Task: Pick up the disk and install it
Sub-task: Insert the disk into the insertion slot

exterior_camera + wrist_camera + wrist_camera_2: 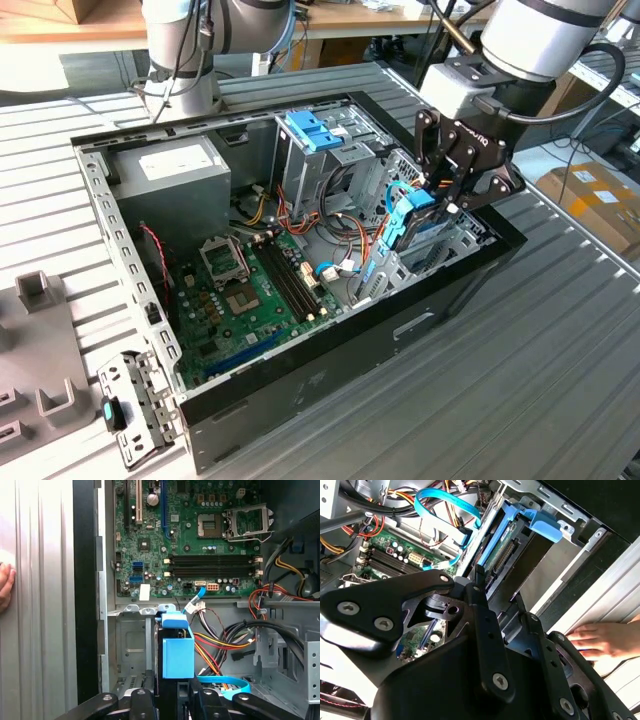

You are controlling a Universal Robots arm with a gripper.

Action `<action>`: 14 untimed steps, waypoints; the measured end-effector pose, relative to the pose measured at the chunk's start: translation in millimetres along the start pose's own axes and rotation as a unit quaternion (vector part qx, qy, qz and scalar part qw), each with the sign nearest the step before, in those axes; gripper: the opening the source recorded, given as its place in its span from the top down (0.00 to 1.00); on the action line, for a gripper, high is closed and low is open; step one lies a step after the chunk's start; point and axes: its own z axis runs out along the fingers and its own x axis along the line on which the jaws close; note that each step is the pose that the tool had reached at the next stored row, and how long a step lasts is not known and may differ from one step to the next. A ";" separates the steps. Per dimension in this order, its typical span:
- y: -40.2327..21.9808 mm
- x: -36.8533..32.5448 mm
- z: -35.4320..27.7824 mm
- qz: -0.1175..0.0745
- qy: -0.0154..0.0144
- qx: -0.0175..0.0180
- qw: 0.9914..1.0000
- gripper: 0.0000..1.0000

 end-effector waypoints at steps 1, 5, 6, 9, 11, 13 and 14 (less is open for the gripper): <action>0.0 0.0 0.1 0.000 0.000 0.000 1.000 0.64; 0.0 0.0 0.1 0.000 0.000 0.000 1.000 0.45; 0.0 0.0 0.1 0.000 0.000 0.000 1.000 0.45; 0.0 0.0 1.2 0.000 0.000 0.000 1.000 0.45; -0.1 -0.1 6.4 0.000 0.000 0.000 1.000 0.45; -0.1 -0.1 6.9 0.000 0.000 0.000 1.000 0.45; -0.1 -0.1 7.7 0.000 0.000 0.000 1.000 0.45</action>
